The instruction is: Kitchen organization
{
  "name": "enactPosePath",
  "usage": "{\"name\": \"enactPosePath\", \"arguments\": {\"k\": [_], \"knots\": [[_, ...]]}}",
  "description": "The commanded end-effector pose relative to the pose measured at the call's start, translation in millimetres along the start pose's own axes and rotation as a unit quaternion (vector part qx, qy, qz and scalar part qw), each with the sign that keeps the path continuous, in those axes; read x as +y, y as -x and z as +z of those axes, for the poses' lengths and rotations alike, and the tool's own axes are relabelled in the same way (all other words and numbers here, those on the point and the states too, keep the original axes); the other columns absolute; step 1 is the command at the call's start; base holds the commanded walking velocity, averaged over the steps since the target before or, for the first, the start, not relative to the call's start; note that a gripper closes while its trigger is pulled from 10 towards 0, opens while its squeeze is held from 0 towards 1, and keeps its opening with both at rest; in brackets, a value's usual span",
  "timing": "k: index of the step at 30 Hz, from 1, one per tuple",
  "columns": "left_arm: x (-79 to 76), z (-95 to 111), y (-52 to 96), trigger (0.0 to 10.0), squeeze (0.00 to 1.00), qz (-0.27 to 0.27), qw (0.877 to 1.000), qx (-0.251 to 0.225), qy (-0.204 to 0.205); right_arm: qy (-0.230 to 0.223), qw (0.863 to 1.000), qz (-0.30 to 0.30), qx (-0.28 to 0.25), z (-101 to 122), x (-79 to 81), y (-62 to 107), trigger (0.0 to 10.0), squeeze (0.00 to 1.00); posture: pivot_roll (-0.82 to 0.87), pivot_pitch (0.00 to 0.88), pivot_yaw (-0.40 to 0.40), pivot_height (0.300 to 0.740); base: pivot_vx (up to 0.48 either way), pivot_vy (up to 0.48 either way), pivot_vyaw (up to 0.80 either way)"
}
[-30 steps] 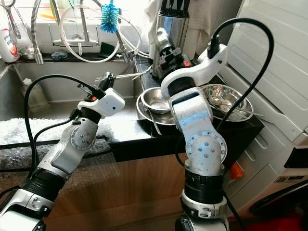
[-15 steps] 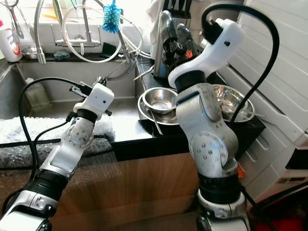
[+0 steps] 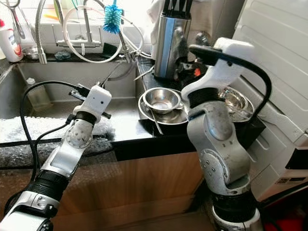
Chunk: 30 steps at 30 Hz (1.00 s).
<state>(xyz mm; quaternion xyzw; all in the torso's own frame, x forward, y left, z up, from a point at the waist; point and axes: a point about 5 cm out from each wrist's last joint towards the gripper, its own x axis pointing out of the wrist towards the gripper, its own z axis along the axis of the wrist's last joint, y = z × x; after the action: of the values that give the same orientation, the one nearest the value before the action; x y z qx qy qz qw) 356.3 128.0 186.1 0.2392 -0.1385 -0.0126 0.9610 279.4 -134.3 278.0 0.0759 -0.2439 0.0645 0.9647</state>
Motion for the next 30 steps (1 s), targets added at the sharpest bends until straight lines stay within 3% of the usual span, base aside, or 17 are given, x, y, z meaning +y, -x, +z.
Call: {"name": "enactPosePath", "arguments": {"k": [1, 9, 13, 15, 21, 25, 30], "knots": [[4.0, -1, -3.0, 10.0, 0.00, 0.010, 0.999, 0.015, 0.036, 0.032, 0.999, -0.011, 0.013, -9, -6.9, 8.9, 10.0, 0.00, -0.12, 0.000, -0.077, 0.740, 0.000, 0.000, 0.00], [8.9, -5, -3.3, 10.0, 0.00, 0.022, 0.996, 0.023, 0.078, 0.133, 0.988, -0.047, 0.066, -46, -29.0, 42.4, 10.0, 0.00, -0.12, 0.000, -0.074, 0.740, 0.000, 0.000, 0.00], [9.3, -6, -2.2, 10.0, 0.00, 0.020, 0.996, 0.020, 0.084, 0.188, 0.978, -0.030, 0.088, -64, -30.5, 57.9, 10.0, 0.00, -0.12, 0.000, -0.074, 0.740, 0.000, 0.000, 0.00], [10.2, -6, -1.7, 10.0, 0.00, 0.024, 0.995, 0.019, 0.096, 0.182, 0.974, -0.044, 0.129, -86, -35.6, 73.7, 10.0, 0.00, -0.12, 0.000, -0.074, 0.740, 0.000, 0.000, 0.00], [11.4, -4, -2.2, 10.0, 0.00, 0.025, 0.995, 0.017, 0.097, 0.172, 0.963, -0.070, 0.194, -118, -46.2, 99.3, 10.0, 0.00, -0.12, 0.000, -0.074, 0.740, 0.000, 0.000, 0.00], [13.2, -4, -2.5, 10.0, 0.00, 0.027, 0.995, 0.014, 0.099, 0.177, 0.951, -0.072, 0.243, -142, -50.6, 125.4, 10.0, 0.00, -0.11, 0.000, -0.076, 0.740, 0.000, 0.000, 0.00], [14.2, -3, -2.5, 10.0, 0.00, 0.029, 0.994, 0.012, 0.102, 0.181, 0.944, -0.071, 0.267, -154, -52.6, 144.9, 10.0, 0.00, -0.11, 0.000, -0.075, 0.740, 0.000, 0.000, 0.00]]}}
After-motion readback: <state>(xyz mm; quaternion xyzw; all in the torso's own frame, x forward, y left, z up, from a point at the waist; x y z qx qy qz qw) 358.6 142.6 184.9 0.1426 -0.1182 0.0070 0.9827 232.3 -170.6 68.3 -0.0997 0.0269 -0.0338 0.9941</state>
